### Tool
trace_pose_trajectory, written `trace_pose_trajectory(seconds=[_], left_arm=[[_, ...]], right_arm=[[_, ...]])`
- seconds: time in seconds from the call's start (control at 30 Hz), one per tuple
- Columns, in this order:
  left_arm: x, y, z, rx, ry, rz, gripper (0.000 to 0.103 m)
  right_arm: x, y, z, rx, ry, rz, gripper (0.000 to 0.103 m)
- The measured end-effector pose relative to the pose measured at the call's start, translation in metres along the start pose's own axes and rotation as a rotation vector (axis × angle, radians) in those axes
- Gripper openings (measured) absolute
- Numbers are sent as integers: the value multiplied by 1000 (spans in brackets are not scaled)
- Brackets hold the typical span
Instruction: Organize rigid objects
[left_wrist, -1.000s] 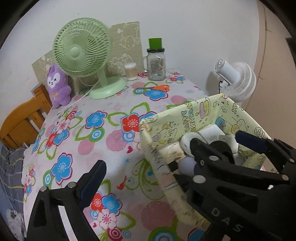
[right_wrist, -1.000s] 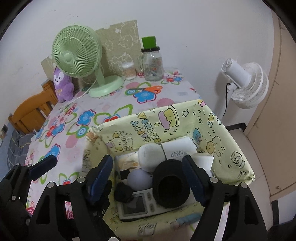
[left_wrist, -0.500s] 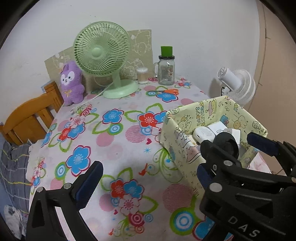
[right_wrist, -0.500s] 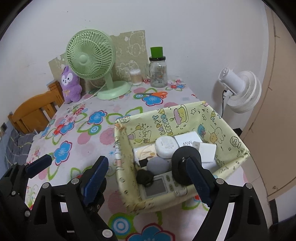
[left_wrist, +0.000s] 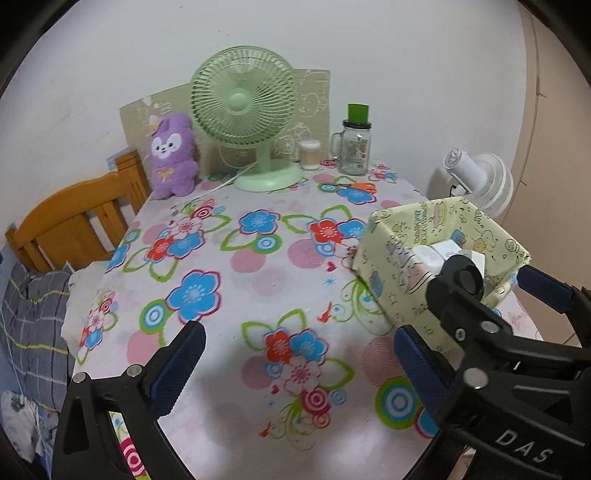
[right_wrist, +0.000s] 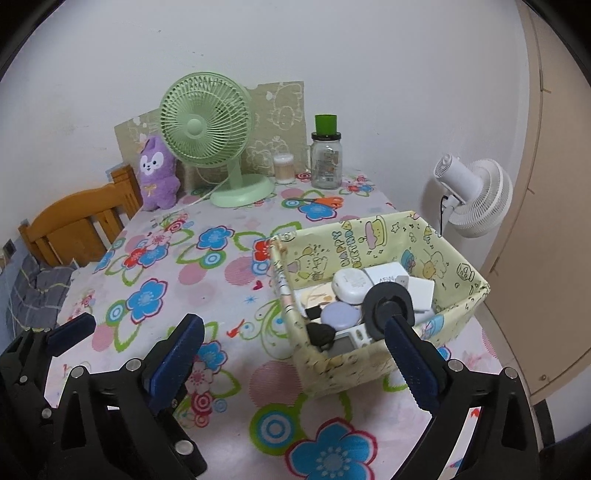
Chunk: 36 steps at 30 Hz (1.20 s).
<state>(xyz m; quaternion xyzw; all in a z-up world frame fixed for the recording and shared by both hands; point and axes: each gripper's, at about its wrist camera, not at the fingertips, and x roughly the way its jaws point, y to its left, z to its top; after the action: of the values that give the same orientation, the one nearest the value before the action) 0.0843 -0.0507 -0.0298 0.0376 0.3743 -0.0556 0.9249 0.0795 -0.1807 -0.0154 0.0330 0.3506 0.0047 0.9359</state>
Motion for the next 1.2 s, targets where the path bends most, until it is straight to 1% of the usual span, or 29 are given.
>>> trace_pose_trajectory(seconds=[0.17,0.37,0.47,0.63,0.77,0.87,0.9,1.03,1.2], left_arm=[[-8,13,-10,-18,-6,14,103],[-19,27,-21,-39,-19,17,103],[-26,33,-26,-47,-25,32,103],[-35,40,-31,-57,-37,22,103],[-44,40,-33,-41,-63,33,103],[-55,42,-35,-47,-103,61,103],[-59,43,-35,-49,-113,56,103],[-69,44,-34,-45,-134,50,103],[-74,43,-33,-30,-131,46,103]], right_arm=[[-8,10,-9,-8,-19,-1,100],[-16,19,-18,-12,-36,18,101],[-22,22,-22,-22,-54,17,101],[-32,25,-27,-23,-83,42,101],[-41,28,-27,-50,-104,34,101],[-48,28,-27,-52,-115,23,101],[-50,27,-26,-47,-113,25,101],[-57,24,-24,-28,-96,20,101],[-68,27,-24,-51,-120,-10,101]])
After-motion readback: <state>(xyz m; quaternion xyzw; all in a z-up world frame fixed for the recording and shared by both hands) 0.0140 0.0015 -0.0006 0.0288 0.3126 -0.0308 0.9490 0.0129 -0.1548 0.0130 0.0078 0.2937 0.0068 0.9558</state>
